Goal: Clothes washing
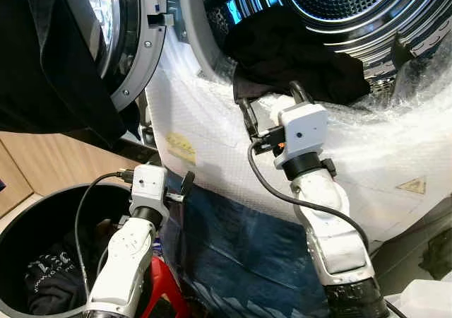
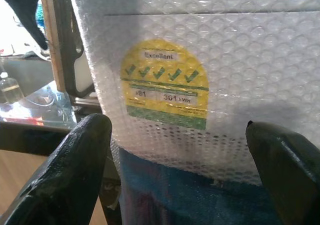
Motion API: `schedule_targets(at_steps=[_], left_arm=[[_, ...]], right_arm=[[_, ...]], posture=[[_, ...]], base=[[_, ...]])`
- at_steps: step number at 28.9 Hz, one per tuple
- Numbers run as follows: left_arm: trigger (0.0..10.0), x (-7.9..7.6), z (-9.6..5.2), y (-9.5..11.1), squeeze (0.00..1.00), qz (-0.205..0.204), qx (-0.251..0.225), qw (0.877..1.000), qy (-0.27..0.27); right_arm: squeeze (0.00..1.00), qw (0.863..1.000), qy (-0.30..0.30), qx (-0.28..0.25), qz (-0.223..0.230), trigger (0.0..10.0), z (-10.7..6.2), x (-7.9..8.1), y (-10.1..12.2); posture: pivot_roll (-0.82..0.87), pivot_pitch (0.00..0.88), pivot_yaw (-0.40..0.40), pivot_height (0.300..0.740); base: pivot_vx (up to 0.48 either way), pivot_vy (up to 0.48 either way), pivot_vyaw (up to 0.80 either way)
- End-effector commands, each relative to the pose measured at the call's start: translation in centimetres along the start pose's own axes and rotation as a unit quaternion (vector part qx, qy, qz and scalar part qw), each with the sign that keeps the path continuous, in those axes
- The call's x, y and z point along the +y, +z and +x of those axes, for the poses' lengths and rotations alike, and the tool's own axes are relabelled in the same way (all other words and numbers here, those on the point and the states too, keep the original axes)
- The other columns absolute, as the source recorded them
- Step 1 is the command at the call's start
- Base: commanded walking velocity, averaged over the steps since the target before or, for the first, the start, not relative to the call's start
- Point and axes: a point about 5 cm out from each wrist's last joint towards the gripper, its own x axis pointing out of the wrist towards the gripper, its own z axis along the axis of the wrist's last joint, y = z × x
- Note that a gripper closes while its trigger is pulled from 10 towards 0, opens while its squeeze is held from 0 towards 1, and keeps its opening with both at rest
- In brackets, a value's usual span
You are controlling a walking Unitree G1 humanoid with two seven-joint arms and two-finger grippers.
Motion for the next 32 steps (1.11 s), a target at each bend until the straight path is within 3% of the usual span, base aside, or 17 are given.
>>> schedule_targets(at_steps=[1,8,17,23,32], left_arm=[[10.0,0.0,0.1,0.5,0.00,0.003,-0.007,1.000,0.000],[10.0,0.1,0.2,0.6,0.00,0.003,-0.007,1.000,0.003],[10.0,0.1,0.2,0.7,0.00,0.003,-0.008,1.000,0.005],[10.0,0.2,0.3,0.9,0.00,0.003,-0.011,1.000,0.008],[10.0,0.3,0.2,0.9,0.00,0.003,-0.011,1.000,0.012]], right_arm=[[0.00,1.000,-0.001,-0.012,-0.011,10.0,0.5,0.2,0.4],[0.00,1.000,0.002,-0.020,-0.019,10.0,1.1,0.6,0.6],[0.00,0.998,0.034,-0.033,-0.046,10.0,4.4,2.7,1.3],[0.00,0.996,0.041,-0.040,-0.062,10.0,5.1,3.1,1.5],[0.00,0.997,0.033,-0.017,-0.065,10.0,4.9,3.0,-0.1]], posture=[[0.00,0.000,-0.040,0.740],[0.01,0.000,-0.040,0.740],[0.01,0.000,-0.042,0.740],[0.03,0.000,-0.049,0.740],[0.02,0.000,-0.044,0.740]], base=[[0.000,0.000,0.00],[0.000,0.000,0.00],[0.000,0.000,0.00],[0.000,0.000,0.00],[0.000,0.000,0.00]])
